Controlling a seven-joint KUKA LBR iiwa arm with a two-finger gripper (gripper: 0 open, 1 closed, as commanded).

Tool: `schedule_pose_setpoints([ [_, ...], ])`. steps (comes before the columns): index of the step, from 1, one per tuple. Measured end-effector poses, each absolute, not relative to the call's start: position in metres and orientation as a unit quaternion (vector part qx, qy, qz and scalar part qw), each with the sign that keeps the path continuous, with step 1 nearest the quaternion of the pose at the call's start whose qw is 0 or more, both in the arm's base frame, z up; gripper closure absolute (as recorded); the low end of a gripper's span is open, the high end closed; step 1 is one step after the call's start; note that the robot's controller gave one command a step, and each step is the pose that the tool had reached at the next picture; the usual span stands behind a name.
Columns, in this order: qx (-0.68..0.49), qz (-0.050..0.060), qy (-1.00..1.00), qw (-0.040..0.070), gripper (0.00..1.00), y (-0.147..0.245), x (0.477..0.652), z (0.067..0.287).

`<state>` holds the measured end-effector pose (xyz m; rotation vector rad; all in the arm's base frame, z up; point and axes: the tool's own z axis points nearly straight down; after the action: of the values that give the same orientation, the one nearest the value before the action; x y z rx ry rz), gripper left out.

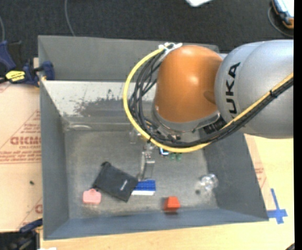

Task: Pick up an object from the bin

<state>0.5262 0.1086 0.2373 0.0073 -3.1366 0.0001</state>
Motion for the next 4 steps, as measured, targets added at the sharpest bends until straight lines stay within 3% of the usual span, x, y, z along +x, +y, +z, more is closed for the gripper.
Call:
schedule_pose_setpoints([
  [2, 0.002, 0.000, -1.000, -0.001, 0.00, 0.108, 0.527, 0.241],
  [3, 0.158, -0.001, -0.987, -0.002, 0.00, 0.146, 0.540, 0.242],
  [4, -0.012, -0.001, -1.000, -0.002, 0.00, 0.156, 0.517, 0.206],
])
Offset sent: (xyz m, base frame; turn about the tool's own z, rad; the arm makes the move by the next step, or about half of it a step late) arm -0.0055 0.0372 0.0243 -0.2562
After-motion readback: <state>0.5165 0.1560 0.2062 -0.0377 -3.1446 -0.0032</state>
